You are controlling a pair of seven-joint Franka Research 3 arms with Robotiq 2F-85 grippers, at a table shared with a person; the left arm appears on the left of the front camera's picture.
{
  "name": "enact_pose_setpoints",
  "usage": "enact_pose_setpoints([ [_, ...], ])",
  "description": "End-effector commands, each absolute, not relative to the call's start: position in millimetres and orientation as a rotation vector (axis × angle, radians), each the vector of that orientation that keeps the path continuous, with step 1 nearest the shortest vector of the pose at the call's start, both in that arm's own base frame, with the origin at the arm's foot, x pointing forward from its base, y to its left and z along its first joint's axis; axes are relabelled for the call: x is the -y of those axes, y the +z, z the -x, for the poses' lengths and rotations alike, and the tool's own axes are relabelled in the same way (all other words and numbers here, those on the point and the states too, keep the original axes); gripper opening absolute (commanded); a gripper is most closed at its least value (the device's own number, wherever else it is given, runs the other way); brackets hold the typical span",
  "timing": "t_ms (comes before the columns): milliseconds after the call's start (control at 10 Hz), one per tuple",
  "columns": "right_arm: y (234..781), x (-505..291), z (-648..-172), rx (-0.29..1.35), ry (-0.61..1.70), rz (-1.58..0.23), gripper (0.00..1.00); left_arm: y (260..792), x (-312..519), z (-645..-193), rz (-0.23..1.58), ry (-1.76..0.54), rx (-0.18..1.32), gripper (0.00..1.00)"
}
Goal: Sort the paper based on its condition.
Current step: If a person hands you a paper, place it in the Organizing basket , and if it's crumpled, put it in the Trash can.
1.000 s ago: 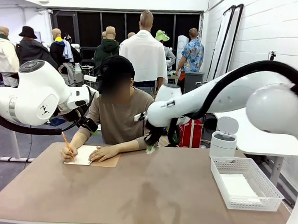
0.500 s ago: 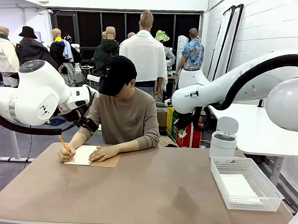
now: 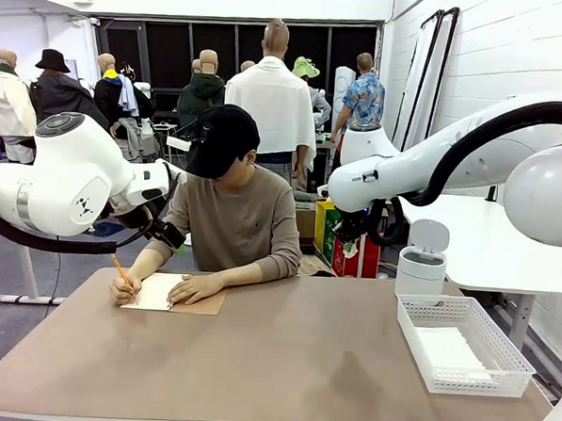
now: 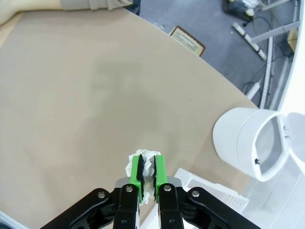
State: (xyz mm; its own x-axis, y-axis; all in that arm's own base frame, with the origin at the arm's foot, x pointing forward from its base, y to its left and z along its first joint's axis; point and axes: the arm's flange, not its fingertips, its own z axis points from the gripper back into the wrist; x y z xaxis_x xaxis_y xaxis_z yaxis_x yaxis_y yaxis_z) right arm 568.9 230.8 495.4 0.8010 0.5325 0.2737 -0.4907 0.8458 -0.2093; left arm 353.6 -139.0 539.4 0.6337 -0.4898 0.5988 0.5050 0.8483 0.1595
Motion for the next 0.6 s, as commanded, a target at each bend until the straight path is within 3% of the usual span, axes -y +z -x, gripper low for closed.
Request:
enact_pose_setpoints([
  [0,494.8,-229.8,-570.5,0.337,0.562,0.131,0.13,539.0,137.6,-353.6,0.026,-0.568,0.677,1.0],
  [500,510.3,-188.5,-579.6,0.463,0.224,0.308,0.13,539.0,137.6,-353.6,0.026,-0.568,0.677,1.0],
])
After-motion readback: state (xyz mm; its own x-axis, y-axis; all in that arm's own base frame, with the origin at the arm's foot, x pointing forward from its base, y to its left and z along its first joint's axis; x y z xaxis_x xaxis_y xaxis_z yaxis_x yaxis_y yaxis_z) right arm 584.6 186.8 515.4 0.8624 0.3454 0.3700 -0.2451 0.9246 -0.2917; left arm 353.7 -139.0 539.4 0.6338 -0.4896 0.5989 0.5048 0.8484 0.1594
